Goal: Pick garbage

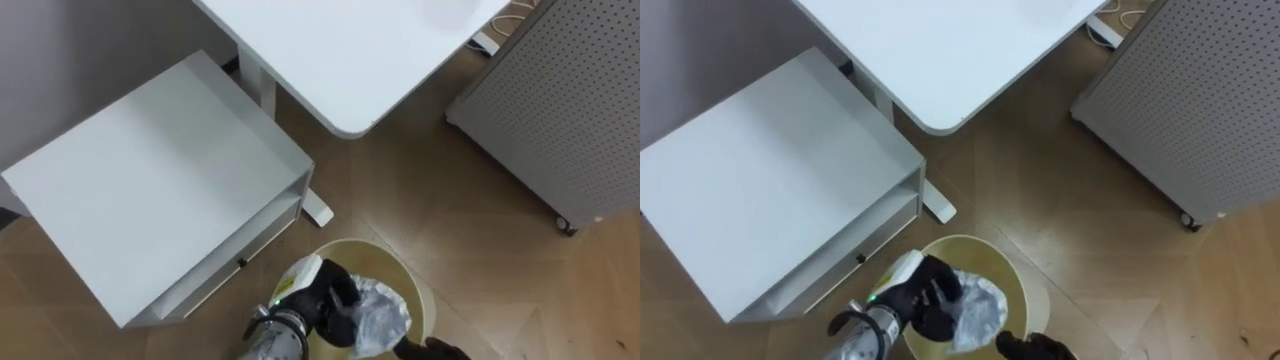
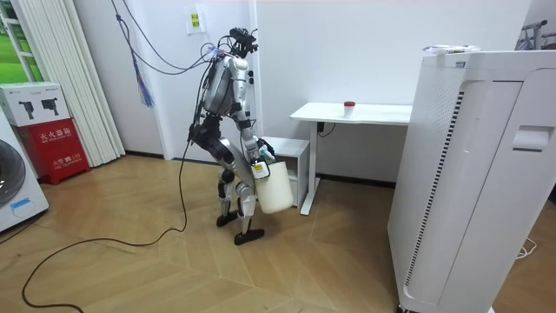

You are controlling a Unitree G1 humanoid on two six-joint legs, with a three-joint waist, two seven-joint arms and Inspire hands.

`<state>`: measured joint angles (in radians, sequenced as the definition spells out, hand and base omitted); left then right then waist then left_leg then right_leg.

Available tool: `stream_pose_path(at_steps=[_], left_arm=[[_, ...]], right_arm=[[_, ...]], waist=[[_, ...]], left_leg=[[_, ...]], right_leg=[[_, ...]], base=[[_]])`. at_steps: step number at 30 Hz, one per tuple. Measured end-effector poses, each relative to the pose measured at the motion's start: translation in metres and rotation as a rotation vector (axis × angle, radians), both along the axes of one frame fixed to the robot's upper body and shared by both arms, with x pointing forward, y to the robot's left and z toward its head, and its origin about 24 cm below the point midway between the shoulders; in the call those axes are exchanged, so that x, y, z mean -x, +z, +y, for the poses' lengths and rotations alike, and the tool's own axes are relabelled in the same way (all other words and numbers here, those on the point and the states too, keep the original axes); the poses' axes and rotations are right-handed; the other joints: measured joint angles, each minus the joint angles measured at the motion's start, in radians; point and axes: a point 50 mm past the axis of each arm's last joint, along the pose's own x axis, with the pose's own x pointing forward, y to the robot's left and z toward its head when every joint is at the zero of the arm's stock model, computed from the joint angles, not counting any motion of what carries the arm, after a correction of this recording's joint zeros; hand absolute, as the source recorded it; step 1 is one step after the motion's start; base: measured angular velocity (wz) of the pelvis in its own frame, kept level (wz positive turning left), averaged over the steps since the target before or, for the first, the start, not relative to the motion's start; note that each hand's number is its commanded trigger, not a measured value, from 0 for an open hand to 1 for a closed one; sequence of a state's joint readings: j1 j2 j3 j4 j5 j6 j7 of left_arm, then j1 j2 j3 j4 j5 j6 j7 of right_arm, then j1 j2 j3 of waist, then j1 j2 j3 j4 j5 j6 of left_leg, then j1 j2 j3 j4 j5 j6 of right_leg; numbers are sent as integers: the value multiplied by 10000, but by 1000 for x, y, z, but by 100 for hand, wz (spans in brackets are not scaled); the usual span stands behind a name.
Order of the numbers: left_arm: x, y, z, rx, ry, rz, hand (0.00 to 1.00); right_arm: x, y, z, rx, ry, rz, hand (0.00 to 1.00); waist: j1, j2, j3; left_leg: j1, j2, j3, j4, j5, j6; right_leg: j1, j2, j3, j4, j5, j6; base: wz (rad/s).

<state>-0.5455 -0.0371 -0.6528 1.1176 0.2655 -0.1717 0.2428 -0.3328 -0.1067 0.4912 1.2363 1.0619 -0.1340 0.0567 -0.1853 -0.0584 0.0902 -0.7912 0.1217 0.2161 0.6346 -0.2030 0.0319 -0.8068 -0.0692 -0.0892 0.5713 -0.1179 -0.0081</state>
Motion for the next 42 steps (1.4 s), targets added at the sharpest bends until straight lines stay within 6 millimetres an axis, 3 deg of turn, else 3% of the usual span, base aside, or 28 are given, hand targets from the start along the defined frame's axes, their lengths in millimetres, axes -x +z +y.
stream_pose_path(at_steps=[1,3,7,18,25,27,31,34,36,39,41,42], left_arm=[[1,-1,-1,-12,-103,104,0],[4,-4,-1,-66,-254,244,0],[13,-12,-1,-80,-463,762,0],[29,-31,9,-1127,-1091,1870,0],[50,-50,30,-2337,-1492,2292,0],[54,-53,34,-2311,-1484,2399,0],[62,-58,42,-2161,-1173,2607,0],[64,-58,47,-1754,-777,2582,0],[61,-53,47,-1376,-645,2279,0],[60,-43,51,-810,-472,1611,0],[65,-35,67,-825,-129,964,0],[65,-32,73,-882,-63,746,0]], right_arm=[[-1,0,1,-19,33,-17,100],[0,0,3,-43,53,3,100],[7,-5,2,-5,68,253,100],[11,-7,0,-140,96,469,100],[37,-19,-13,-389,-42,1006,100],[40,-20,-16,-541,-193,1030,100],[43,-21,-18,-445,72,1193,100],[48,-22,-25,-165,552,1242,100],[55,-24,-31,-181,500,1279,100],[64,-25,-36,-378,94,1260,100],[74,-27,-43,-346,-236,1260,100],[77,-27,-45,-342,-329,1224,100]], waist=[[1,-5,-9],[7,-5,-43],[46,-9,-239],[5,-4,-245],[36,88,-227],[194,106,-229],[609,112,-242],[537,378,-390],[533,436,-448],[531,421,-539],[525,366,-695],[526,366,-699]], left_leg=[[0,15,7,15,-1,-1],[-2,39,3,43,-4,-5],[26,31,6,42,-5,-6],[258,52,110,43,-3,-7],[1681,113,224,-227,-230,-146],[2140,123,281,-321,-296,-150],[3283,-145,200,-645,-570,-232],[3829,-193,194,-946,-681,-240],[4209,-322,175,-1245,-681,-233],[4986,-508,244,-1759,-696,-216],[5655,-717,230,-2213,-734,-200],[5784,-742,201,-2269,-762,-191]], right_leg=[[4,11,0,-1,4,-5],[15,30,-4,-4,9,-13],[23,22,0,14,12,-19],[149,11,86,185,11,-36],[1501,145,228,-165,-105,12],[1863,249,433,-330,-73,40],[2492,591,1416,-537,8,139],[2969,799,1808,-1043,208,206],[3245,824,2013,-1272,278,260],[3708,885,2335,-1566,365,307],[3976,933,2573,-1652,374,306],[4050,948,2595,-1690,380,310]], base=[[0],[0],[0],[-1],[-8],[-38],[-69],[-51],[-34],[-51],[-69],[-64]])
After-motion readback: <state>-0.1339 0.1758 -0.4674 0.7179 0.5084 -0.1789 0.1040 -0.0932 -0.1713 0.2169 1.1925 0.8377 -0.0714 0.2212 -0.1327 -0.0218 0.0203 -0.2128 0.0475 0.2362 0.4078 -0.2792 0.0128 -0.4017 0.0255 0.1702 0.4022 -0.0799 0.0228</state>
